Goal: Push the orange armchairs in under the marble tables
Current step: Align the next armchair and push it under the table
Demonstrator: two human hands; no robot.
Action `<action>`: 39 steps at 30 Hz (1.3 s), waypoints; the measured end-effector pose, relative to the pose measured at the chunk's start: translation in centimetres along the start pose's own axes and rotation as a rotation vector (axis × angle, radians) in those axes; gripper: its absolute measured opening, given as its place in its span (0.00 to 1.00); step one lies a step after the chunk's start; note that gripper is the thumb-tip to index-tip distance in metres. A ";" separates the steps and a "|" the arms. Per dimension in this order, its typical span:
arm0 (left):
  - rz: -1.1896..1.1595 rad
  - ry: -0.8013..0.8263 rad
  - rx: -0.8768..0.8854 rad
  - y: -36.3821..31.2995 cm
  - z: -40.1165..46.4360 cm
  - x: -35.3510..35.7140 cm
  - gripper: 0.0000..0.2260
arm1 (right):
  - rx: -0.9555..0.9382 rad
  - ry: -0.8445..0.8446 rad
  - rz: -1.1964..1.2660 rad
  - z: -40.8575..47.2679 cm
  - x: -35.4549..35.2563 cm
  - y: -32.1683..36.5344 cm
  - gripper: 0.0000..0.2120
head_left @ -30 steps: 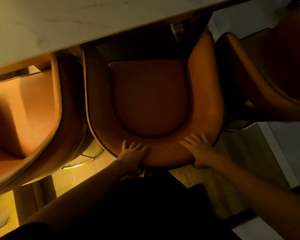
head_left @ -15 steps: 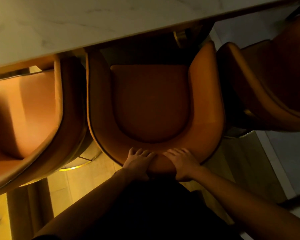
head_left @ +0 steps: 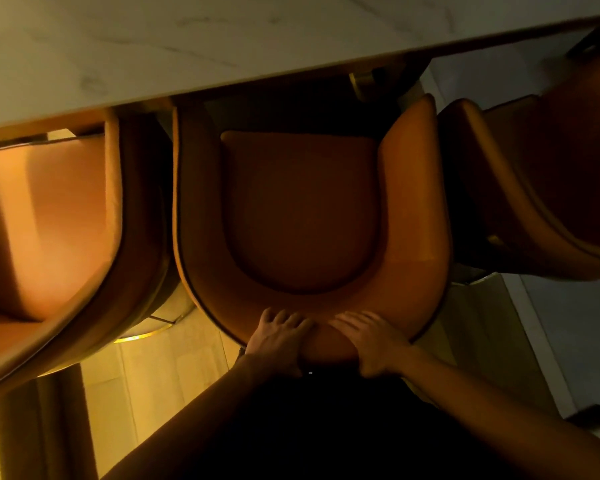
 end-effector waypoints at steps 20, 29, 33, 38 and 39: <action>-0.004 -0.023 -0.288 -4.6 -0.1 -1.7 0.41 | -0.201 0.045 -0.076 -0.1 -0.5 -7.8 0.45; 0.037 -0.078 -0.226 -8.5 4.6 0.1 0.41 | -0.155 -0.145 -0.114 -0.5 1.1 -8.1 0.45; 0.042 -0.092 -0.296 -9.6 5.6 0.2 0.41 | -0.138 -0.125 -0.176 -0.9 0.8 -9.9 0.44; -0.013 -0.076 -0.519 -12.1 7.6 -0.7 0.39 | -0.189 -0.006 -0.274 -0.4 -1.1 -11.3 0.39; -0.021 -0.073 -0.555 -12.4 7.8 -1.0 0.39 | -0.196 0.025 -0.282 -0.4 -1.4 -11.4 0.38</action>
Point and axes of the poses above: each hand's wrist, its own z-axis towards the middle knuckle, its own x-axis out of the palm, y = z × x, the point moved 1 cm from there along z, towards the middle knuckle, and after that the axes turned 14 degrees about x, right-handed, at the moved point
